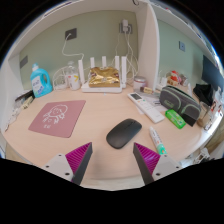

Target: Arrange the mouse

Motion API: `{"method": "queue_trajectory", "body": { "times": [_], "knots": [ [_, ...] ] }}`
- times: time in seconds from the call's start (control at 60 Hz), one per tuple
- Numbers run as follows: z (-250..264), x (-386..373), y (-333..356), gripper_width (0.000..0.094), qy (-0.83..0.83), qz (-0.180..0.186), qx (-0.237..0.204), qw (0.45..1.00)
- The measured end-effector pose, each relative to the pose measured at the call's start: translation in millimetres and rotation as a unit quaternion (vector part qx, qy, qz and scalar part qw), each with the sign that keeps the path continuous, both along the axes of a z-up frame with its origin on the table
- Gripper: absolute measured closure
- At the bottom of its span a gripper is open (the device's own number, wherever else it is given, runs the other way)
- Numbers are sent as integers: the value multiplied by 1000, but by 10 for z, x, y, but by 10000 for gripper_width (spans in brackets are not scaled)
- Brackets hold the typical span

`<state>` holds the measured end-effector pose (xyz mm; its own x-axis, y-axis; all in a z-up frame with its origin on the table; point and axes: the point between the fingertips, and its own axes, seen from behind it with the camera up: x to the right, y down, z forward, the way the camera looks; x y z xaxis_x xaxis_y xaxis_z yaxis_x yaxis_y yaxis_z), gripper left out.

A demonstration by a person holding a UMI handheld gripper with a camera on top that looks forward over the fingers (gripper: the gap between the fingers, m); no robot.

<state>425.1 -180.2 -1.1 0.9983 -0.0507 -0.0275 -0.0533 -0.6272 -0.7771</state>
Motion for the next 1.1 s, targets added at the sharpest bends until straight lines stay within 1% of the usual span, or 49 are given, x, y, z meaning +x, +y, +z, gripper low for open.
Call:
{"method": "queue_trajectory", "body": {
  "times": [0.1, 0.2, 0.317, 0.4, 0.45, 0.533, 0.6, 0.683, 0.767, 0.85, 0.917, 0.983, 1.05, 1.1],
  "knots": [
    [-95, 133, 225, 87, 11, -12, -3, 1000],
    [-64, 150, 405, 89, 9, -25, 5, 1000],
    [-79, 137, 620, 89, 17, -30, 6, 999],
    [-78, 123, 751, 112, 14, -34, 6, 999],
    [-89, 122, 829, 156, 5, -33, 9, 999],
    [-104, 155, 925, 279, -30, -31, 11, 999],
    [-115, 109, 962, 454, -23, -29, 13, 999],
    [-117, 114, 965, 488, -32, -28, 11, 999],
    [-119, 109, 953, 550, -39, -33, -3, 999],
    [-82, 128, 940, 572, -53, -42, -19, 997],
    [107, 144, 945, 589, -65, -56, -10, 996],
    [439, 137, 995, 588, -73, -73, 14, 995],
    [924, 107, 1076, 588, -69, -91, 53, 992],
    [1314, 4, 1136, 586, -67, -94, 82, 990]
  ]
}}
